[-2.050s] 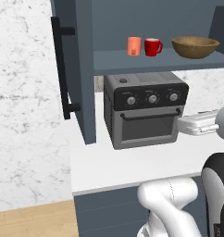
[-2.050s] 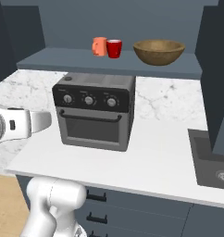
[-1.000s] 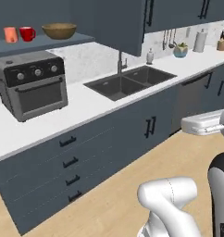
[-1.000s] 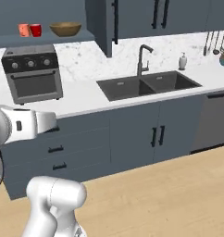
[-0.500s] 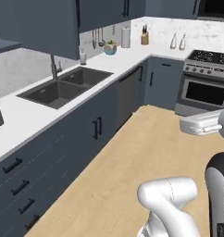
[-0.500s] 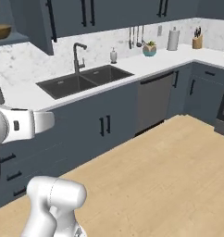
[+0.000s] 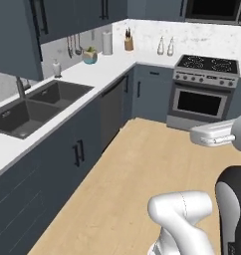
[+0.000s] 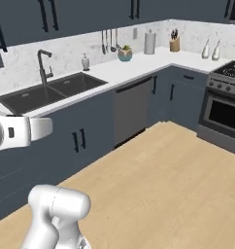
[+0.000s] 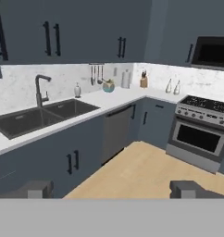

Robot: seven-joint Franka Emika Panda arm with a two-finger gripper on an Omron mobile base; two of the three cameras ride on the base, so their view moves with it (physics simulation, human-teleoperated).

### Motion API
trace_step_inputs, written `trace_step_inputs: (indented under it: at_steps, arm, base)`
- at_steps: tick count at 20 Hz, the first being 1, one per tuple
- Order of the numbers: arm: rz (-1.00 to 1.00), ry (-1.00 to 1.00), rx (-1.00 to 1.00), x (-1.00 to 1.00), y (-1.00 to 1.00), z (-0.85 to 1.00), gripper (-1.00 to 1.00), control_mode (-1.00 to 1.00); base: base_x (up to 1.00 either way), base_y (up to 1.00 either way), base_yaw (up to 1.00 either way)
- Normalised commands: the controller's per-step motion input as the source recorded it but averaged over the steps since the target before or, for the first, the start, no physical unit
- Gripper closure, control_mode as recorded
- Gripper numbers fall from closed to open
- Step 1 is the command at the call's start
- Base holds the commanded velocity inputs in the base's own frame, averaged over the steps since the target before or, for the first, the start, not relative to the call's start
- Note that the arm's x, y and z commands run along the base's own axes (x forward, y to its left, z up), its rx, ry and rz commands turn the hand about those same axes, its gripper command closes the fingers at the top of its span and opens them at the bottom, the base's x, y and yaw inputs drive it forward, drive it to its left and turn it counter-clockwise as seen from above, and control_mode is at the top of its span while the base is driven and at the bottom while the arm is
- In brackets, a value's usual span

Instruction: Gather all objects into one cabinet and sort the glasses and bowls to opposite sides.

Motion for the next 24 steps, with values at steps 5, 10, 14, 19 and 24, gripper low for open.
trace_step_inputs:
  at_steps: [5,10,14,19,24]
  arm:
    - [0.00,0.00,0.00,0.00,0.00,0.00,-1.00,1.00]
    - [0.00,0.00,0.00,0.00,0.00,0.00,-1.00,1.00]
    - [0.00,0.00,0.00,0.00,0.00,0.00,-1.00,1.00]
    - [0.00,0.00,0.00,0.00,0.00,0.00,-1.00,1.00]
    - [0.00,0.00,0.00,0.00,0.00,0.00,-1.00,1.00]
  base:
    - [1.00,-0.57,-0.03]
    - [0.98,-0.89,-0.09]
    - [0.66,-0.98,-0.27]
    - [0.63,-0.94,-0.33]
    - [0.67,-0.72,-0.47]
